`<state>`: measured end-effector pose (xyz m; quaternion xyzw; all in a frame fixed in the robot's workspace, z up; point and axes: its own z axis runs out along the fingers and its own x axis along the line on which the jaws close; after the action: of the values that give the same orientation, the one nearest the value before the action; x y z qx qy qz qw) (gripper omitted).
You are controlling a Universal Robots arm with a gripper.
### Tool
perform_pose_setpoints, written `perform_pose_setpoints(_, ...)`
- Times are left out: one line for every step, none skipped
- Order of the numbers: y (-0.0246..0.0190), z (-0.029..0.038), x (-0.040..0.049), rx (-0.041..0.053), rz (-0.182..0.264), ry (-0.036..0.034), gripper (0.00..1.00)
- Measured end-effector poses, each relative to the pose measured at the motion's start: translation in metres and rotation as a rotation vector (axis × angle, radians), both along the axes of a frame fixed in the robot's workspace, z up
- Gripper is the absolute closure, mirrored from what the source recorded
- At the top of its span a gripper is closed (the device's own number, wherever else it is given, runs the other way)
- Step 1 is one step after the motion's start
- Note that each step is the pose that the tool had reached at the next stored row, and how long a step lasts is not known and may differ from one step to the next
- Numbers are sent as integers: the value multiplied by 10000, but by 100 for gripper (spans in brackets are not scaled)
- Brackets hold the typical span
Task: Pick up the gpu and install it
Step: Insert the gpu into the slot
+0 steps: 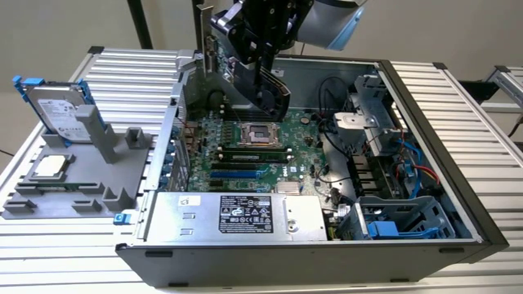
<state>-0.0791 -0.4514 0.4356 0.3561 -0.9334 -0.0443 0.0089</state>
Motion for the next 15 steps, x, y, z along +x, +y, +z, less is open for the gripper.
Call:
perform_pose_setpoints(0, 0, 1, 0, 16, 0, 100)
perform_pose_setpoints(0, 0, 1, 1, 32, 0, 100)
perform_pose_setpoints(0, 0, 2, 0, 47, 0, 100)
perform_pose_setpoints(0, 0, 2, 0, 63, 0, 100)
perform_pose_setpoints(0, 0, 3, 0, 79, 0, 100)
perform_pose_setpoints(0, 0, 3, 0, 95, 0, 100)
perform_pose_setpoints(0, 0, 4, 0, 110, 0, 100)
perform_pose_setpoints(0, 0, 4, 0, 125, 0, 100)
perform_pose_setpoints(0, 0, 4, 1, 141, 0, 100)
perform_pose_setpoints(0, 1, 5, 0, 156, 0, 100)
perform_pose_setpoints(0, 1, 5, 0, 172, 0, 100)
perform_pose_setpoints(0, 1, 5, 0, 188, 0, 100)
perform_pose_setpoints(0, 1, 6, 0, 204, 0, 100)
perform_pose_setpoints(0, 1, 6, 0, 219, 0, 100)
perform_pose_setpoints(0, 1, 6, 0, 235, 0, 100)
